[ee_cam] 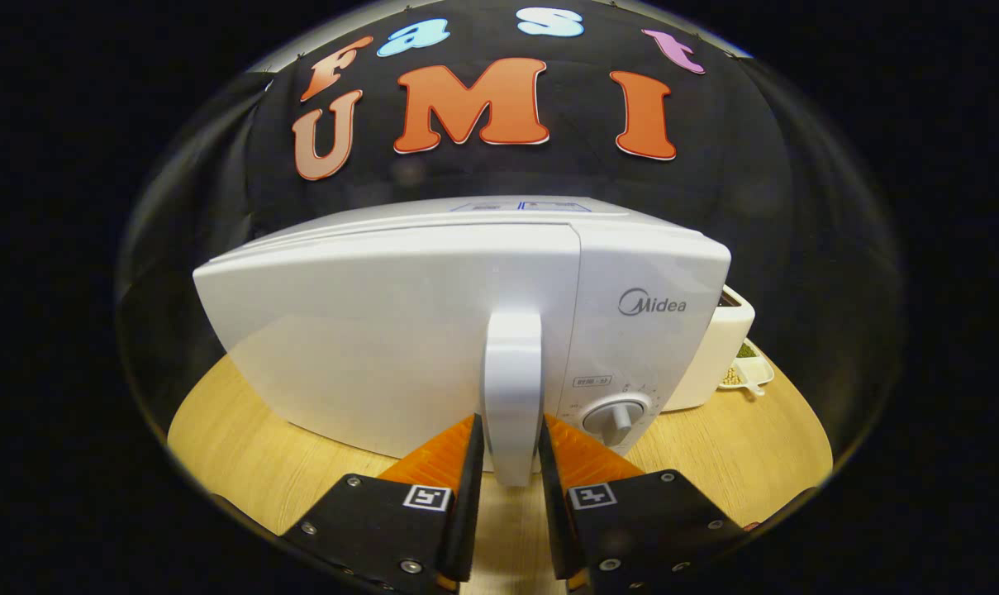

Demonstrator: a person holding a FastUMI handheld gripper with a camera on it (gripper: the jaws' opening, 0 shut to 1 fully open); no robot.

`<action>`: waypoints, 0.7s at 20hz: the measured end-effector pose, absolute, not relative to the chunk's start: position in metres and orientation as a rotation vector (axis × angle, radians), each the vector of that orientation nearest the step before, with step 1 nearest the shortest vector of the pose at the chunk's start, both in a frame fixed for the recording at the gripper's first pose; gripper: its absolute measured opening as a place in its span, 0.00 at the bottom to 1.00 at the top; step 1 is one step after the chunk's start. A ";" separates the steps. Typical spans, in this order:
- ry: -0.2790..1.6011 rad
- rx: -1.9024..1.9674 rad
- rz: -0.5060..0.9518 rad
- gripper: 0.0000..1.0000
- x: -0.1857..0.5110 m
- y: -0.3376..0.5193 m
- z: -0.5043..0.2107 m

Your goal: Open the microwave, put the food inside, and close the microwave door.

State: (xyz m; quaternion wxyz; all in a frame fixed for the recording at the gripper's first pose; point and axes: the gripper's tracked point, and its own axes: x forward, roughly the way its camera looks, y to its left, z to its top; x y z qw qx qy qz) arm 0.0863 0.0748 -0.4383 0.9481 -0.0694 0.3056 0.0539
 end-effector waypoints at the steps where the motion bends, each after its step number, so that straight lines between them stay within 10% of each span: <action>1: 0.627 -0.131 0.100 0.32 0.088 0.073 -0.442; 14: 0.673 -0.086 0.062 0.09 0.082 0.075 -0.441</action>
